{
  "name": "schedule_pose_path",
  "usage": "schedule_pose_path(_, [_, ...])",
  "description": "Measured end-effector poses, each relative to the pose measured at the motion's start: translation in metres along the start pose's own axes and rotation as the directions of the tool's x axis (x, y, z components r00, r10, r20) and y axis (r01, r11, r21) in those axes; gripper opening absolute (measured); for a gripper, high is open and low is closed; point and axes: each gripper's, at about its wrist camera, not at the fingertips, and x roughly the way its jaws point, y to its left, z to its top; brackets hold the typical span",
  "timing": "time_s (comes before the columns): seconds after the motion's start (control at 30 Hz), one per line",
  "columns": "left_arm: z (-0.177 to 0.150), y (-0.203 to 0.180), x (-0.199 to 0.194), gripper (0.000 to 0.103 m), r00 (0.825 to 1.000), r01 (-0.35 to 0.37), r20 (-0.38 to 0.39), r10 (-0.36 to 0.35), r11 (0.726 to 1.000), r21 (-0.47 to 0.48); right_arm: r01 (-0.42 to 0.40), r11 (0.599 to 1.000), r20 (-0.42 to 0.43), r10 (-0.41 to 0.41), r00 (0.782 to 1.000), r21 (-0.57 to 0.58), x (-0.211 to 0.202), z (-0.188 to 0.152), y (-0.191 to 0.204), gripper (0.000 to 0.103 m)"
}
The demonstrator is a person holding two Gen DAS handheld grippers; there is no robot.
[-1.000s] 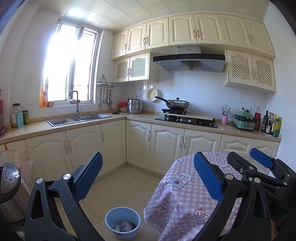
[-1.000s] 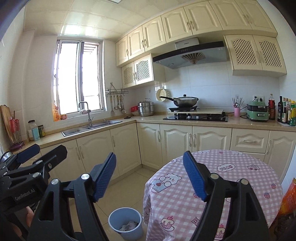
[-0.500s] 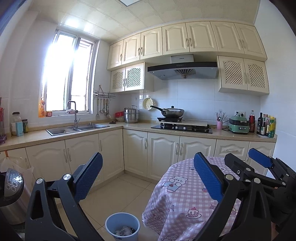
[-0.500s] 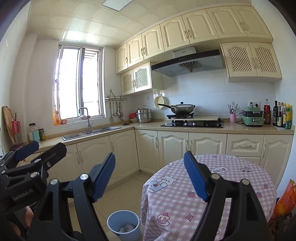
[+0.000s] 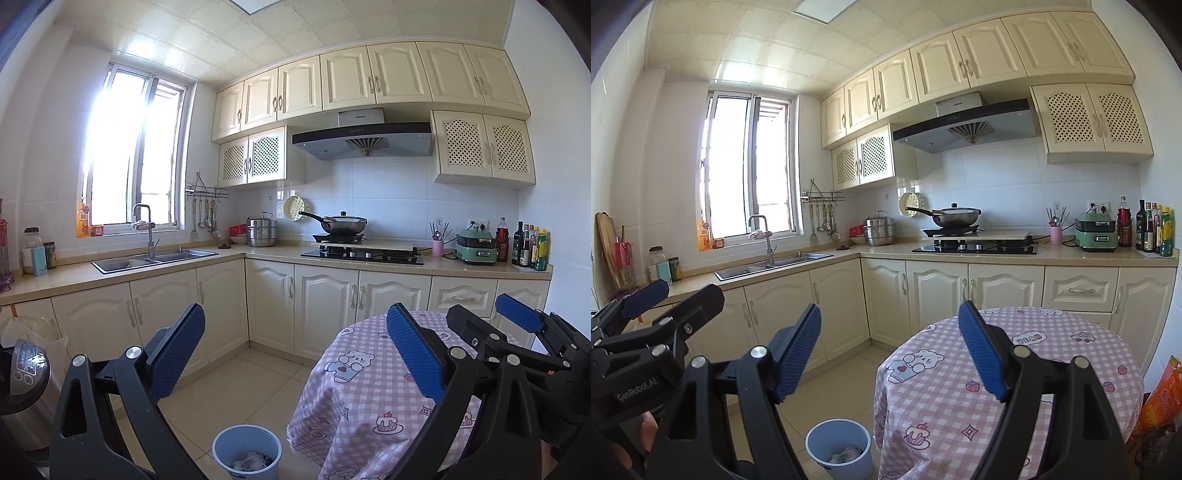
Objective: Collect trash
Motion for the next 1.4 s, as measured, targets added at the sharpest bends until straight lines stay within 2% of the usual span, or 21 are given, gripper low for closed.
schedule_pose_path(1.4, [-0.0052,0.0033,0.001,0.095,1.0,0.005,-0.008,-0.005,1.0,0.005,0.004,1.0,-0.009,-0.003,1.0,0.006,0.004,-0.0066,0.0003,0.077])
